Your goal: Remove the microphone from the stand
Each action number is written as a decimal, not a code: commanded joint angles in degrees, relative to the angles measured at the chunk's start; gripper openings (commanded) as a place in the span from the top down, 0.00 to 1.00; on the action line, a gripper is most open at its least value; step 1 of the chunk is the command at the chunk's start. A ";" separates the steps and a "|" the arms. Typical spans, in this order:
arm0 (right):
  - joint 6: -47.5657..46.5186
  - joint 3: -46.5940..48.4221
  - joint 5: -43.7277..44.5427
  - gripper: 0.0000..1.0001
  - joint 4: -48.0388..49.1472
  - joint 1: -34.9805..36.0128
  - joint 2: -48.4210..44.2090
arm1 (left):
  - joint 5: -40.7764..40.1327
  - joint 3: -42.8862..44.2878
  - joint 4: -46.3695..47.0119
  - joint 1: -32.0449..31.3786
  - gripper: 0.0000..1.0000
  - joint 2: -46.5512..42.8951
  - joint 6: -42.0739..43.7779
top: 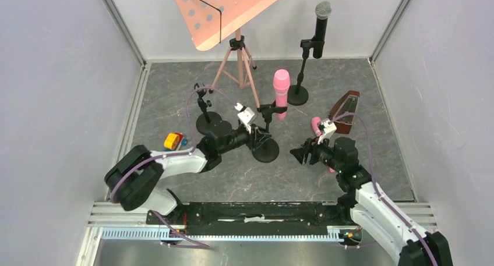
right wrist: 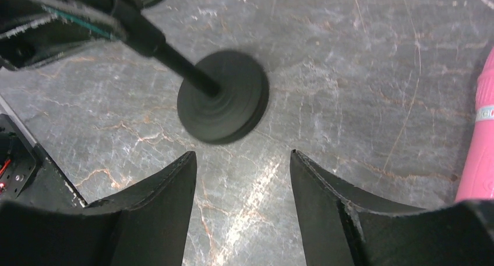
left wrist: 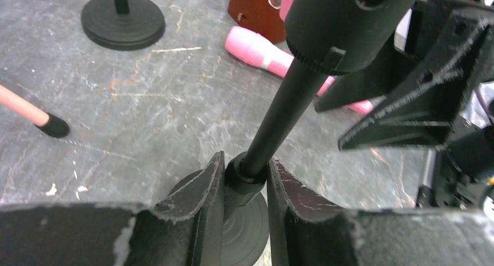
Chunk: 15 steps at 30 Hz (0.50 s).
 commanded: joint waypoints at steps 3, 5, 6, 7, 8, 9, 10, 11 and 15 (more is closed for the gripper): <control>-0.31 -6.61 -4.93 0.35 16.59 0.63 -6.45 | 2.68 -7.69 -4.61 -1.92 0.85 -11.96 1.20; -1.45 -7.89 -6.90 0.35 17.55 1.01 -6.53 | 2.80 -9.48 -6.47 -2.63 0.82 -14.73 0.84; -1.89 -8.39 -7.71 0.34 17.94 1.41 -6.44 | 2.85 -10.14 -7.52 -2.97 0.79 -16.03 0.54; -2.50 -8.87 -8.32 0.33 18.25 1.84 -6.23 | 2.69 -10.89 -8.14 -3.11 0.77 -17.06 0.19; -3.08 -9.31 -8.48 0.33 18.53 2.16 -6.17 | 2.68 -11.60 -8.25 -3.21 0.76 -18.01 -0.15; -3.42 -9.76 -8.43 0.33 18.89 2.69 -6.03 | 2.55 -11.92 -8.69 -3.21 0.74 -18.80 -0.43; -3.89 -10.14 -8.54 0.32 19.46 3.12 -6.03 | 2.53 -11.91 -9.66 -3.26 0.69 -19.54 -0.57; -4.27 -10.41 -8.74 0.31 20.06 3.66 -6.07 | 2.43 -11.73 -10.62 -3.22 0.61 -20.37 -0.57; -6.19 -12.29 -8.63 0.28 24.21 5.65 -7.16 | 1.74 -10.83 -14.05 -3.22 0.34 -23.56 -0.24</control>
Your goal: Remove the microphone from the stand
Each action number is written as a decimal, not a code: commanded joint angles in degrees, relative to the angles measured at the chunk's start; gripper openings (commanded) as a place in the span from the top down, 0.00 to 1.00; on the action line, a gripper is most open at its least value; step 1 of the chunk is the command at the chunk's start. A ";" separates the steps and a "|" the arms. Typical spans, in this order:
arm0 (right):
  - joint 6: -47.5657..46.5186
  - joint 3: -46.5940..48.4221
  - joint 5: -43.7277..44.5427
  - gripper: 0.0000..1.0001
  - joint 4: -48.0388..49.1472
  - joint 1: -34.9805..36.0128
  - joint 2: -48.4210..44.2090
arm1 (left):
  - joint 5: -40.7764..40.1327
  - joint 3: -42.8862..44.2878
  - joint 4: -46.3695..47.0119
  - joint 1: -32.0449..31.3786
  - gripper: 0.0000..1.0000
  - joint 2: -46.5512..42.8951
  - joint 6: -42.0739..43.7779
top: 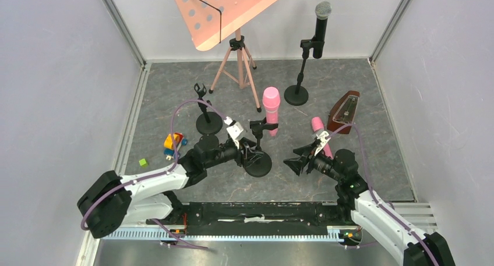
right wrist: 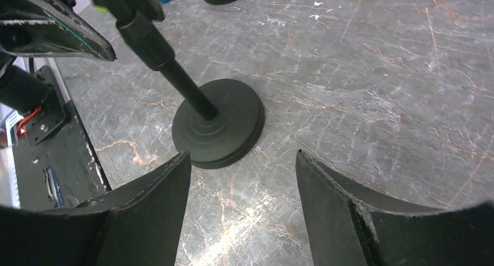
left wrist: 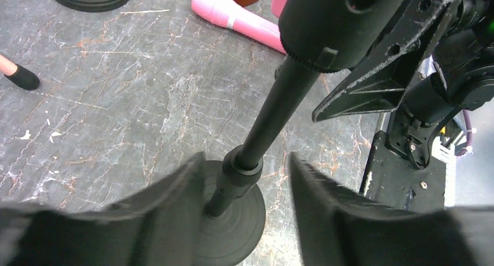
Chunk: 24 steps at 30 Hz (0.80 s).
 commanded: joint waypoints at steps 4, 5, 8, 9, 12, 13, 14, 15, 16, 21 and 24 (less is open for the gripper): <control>-3.10 -1.82 2.37 0.24 8.46 1.81 -2.22 | -0.32 2.33 -8.13 -0.27 0.13 -6.88 1.11; -3.04 -1.36 2.78 0.22 7.86 1.81 -2.05 | -0.92 2.72 -9.62 -0.27 0.05 -7.88 1.31; -3.85 2.11 2.37 0.08 3.77 1.81 -0.22 | -2.16 3.55 -12.37 -0.27 0.00 -10.97 1.11; -3.30 2.83 1.33 0.04 3.78 1.81 0.79 | -2.58 3.42 -12.13 -0.27 0.00 -11.94 0.70; 2.73 1.57 -2.67 0.02 12.20 1.81 5.68 | -3.10 3.53 -9.59 -0.18 0.00 -14.19 -0.31; 5.76 0.86 -3.87 0.02 15.48 1.81 7.87 | -2.27 3.87 -8.81 -0.18 0.00 -14.42 0.26; 8.12 0.38 -4.47 0.02 18.55 1.81 10.29 | -1.05 4.44 -8.20 -0.10 0.00 -14.28 0.93; 10.21 -0.03 -4.35 0.02 20.47 1.81 12.09 | 0.22 5.26 -7.80 0.07 0.00 -13.78 1.73; 11.97 -0.42 -3.87 0.02 23.02 1.81 13.72 | 1.88 6.23 -7.53 0.29 0.00 -12.87 2.27; 13.27 -2.64 -4.99 0.02 33.29 2.33 15.58 | 6.79 11.02 -7.75 0.82 0.09 -6.42 4.75; 10.66 -1.04 -5.17 0.06 29.53 2.76 14.81 | 6.78 12.28 -7.31 1.22 0.19 -3.81 5.62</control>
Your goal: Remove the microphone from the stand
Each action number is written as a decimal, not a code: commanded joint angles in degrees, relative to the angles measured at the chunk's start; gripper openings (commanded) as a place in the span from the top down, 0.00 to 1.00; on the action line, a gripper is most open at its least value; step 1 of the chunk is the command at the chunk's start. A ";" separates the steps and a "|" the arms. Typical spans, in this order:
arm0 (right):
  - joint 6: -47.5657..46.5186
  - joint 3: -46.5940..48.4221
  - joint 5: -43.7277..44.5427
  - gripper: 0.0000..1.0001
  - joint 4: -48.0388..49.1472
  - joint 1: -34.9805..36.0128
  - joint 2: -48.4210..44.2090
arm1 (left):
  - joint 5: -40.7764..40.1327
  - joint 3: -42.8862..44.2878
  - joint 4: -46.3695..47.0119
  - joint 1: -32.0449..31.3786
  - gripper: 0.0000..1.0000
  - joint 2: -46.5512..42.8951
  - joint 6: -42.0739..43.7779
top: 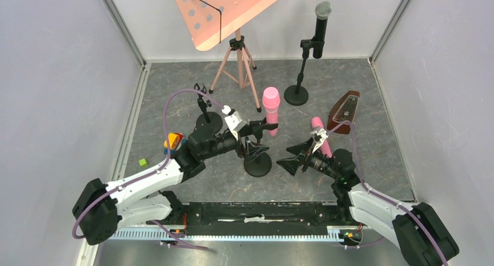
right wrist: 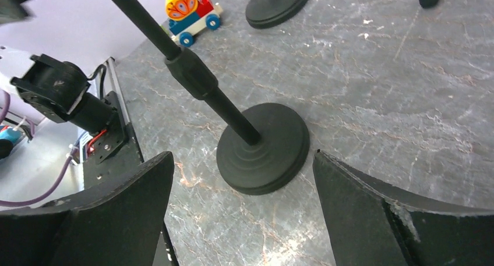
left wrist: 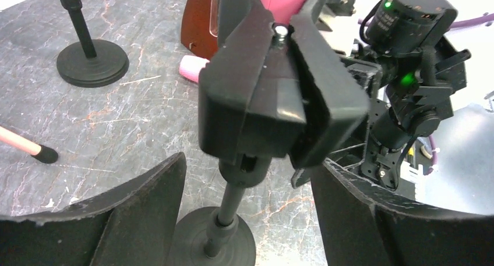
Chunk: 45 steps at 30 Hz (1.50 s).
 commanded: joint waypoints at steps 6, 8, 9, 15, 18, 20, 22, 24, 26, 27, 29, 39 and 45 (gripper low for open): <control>-3.76 4.46 -1.56 0.17 -1.61 2.18 0.30 | 2.30 3.80 2.08 0.65 0.36 5.63 5.54; -4.03 4.88 -0.30 0.25 -1.21 3.29 1.07 | 2.13 3.79 2.83 0.64 0.44 6.10 5.38; -4.36 5.12 0.49 0.26 -0.98 4.07 1.48 | 2.47 3.75 3.28 0.64 0.48 6.34 5.13; -6.83 9.03 3.17 0.37 1.20 8.22 6.64 | 5.98 4.07 3.10 0.64 0.78 7.14 3.59; -7.94 10.62 4.58 0.38 4.79 10.17 9.54 | 7.18 3.56 3.05 0.64 0.87 7.02 2.53; -9.21 10.99 6.05 0.39 8.59 11.64 11.78 | 7.36 2.86 3.05 0.64 0.91 6.68 2.14; -10.26 11.02 7.11 0.40 12.94 13.09 14.29 | 7.06 2.07 3.37 0.64 0.93 5.97 1.87; -10.88 11.13 7.17 0.40 17.21 14.32 16.98 | 6.67 1.31 3.41 0.66 0.95 5.01 1.47; -11.38 11.21 6.65 0.40 20.66 15.36 19.18 | 5.69 0.63 3.44 0.64 0.96 4.07 1.24; -11.59 11.61 6.19 0.39 21.44 15.80 20.08 | 5.20 0.33 3.46 0.64 0.97 3.77 1.26; -12.55 12.35 6.37 0.39 22.29 16.85 21.63 | 4.99 0.08 3.25 0.61 0.98 3.28 1.02; -14.55 15.94 8.99 0.71 24.58 18.66 31.36 | 2.18 -1.21 3.42 0.62 0.98 3.26 -2.56; -17.73 14.41 19.13 1.00 24.15 23.35 31.34 | -2.67 -2.90 3.97 0.62 0.98 1.10 -4.07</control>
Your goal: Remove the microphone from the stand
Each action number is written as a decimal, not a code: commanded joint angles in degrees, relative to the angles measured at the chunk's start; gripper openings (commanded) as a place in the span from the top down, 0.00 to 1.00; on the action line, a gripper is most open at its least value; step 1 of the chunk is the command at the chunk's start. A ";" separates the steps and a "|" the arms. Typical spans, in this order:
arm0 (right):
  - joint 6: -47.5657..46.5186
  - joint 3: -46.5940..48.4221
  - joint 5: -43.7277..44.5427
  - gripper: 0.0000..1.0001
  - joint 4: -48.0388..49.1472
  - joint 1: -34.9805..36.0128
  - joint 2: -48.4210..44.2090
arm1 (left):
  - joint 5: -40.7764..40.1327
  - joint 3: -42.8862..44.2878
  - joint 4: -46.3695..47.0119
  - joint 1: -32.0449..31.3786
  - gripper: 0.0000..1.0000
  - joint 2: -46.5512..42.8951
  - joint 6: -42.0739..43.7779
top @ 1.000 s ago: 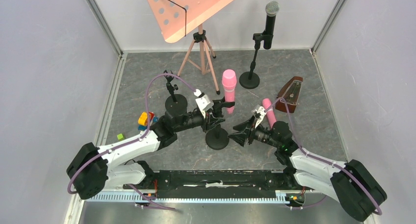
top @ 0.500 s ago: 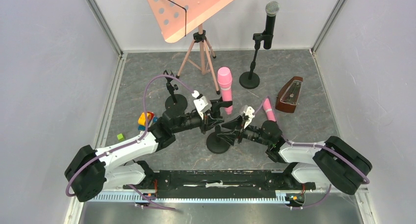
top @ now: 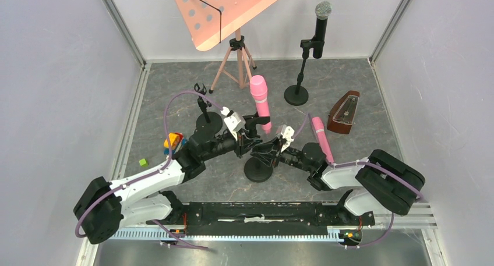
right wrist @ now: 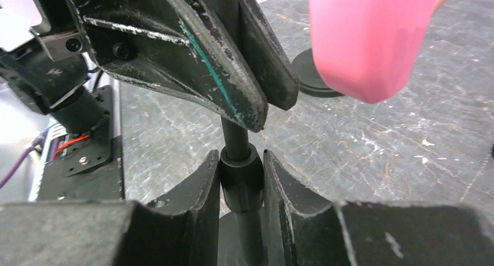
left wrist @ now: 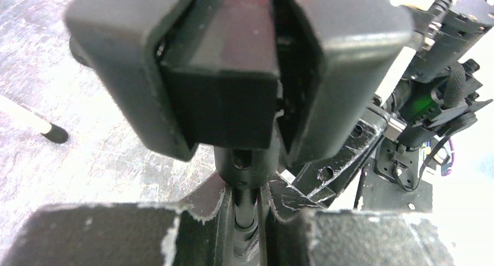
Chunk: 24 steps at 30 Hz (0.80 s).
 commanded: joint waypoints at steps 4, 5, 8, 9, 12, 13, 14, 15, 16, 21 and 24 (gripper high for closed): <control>-9.77 0.39 26.69 1.00 -1.74 11.23 -0.42 | -4.70 -0.38 -1.39 -0.43 0.98 -2.16 -5.43; -11.49 0.61 33.01 1.00 -1.48 13.59 -0.34 | -4.52 0.18 -2.48 -0.44 0.98 -1.82 -5.44; -19.07 1.68 50.02 1.00 1.41 20.53 1.17 | -4.48 1.25 -4.01 -0.52 0.98 -1.47 -6.52; -21.67 2.37 54.76 1.00 3.06 22.27 2.10 | -4.62 1.29 -3.99 -0.52 0.98 -1.61 -6.95; -28.66 4.33 63.29 1.00 11.06 27.06 6.47 | -5.37 1.14 -4.00 -0.56 0.98 -2.27 -7.26; -30.49 5.35 65.64 1.00 12.81 28.51 8.14 | -5.78 1.04 -4.02 -0.61 0.98 -2.58 -7.29; -32.06 6.58 68.46 1.00 13.71 29.85 9.65 | -6.15 0.94 -4.22 -0.61 0.98 -2.94 -7.29; -32.60 7.59 71.05 1.00 14.31 30.85 10.81 | -6.55 0.76 -4.56 -0.61 0.98 -3.36 -7.29; -32.80 8.24 73.38 1.00 15.38 31.86 12.03 | -6.97 0.64 -4.89 -0.61 0.98 -3.81 -7.37; -25.39 8.23 70.16 0.87 11.60 32.76 11.33 | -9.07 -0.78 -6.82 -0.70 0.98 -6.68 -7.55; -22.85 6.64 62.13 0.58 7.23 32.36 8.45 | -9.92 -1.29 -7.40 -0.68 0.98 -7.78 -7.29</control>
